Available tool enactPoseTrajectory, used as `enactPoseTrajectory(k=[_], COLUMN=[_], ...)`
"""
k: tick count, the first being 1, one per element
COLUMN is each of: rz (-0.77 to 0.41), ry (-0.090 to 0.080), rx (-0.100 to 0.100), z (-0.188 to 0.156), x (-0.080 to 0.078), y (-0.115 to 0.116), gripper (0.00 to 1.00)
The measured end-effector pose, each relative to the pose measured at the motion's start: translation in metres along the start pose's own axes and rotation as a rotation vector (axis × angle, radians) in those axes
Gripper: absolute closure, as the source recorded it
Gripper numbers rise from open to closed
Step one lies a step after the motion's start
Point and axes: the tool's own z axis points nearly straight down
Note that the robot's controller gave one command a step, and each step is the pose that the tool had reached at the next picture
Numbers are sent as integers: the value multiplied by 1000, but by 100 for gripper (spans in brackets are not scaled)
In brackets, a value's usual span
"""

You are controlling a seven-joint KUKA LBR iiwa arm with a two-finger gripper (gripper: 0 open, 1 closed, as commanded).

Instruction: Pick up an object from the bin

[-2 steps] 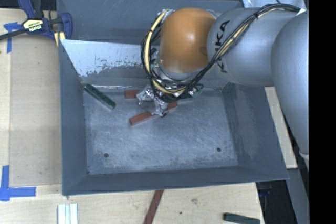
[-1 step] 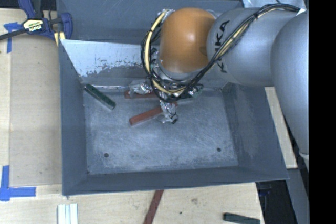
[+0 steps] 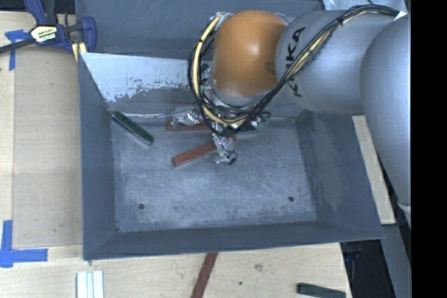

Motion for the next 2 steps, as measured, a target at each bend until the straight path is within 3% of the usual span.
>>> enactPoseTrajectory(k=[1, 2], rz=[-214, -214], ry=[3, 3], rx=[-2, -2], z=[22, 22], x=[24, 24], y=[3, 3], gripper=[100, 100])
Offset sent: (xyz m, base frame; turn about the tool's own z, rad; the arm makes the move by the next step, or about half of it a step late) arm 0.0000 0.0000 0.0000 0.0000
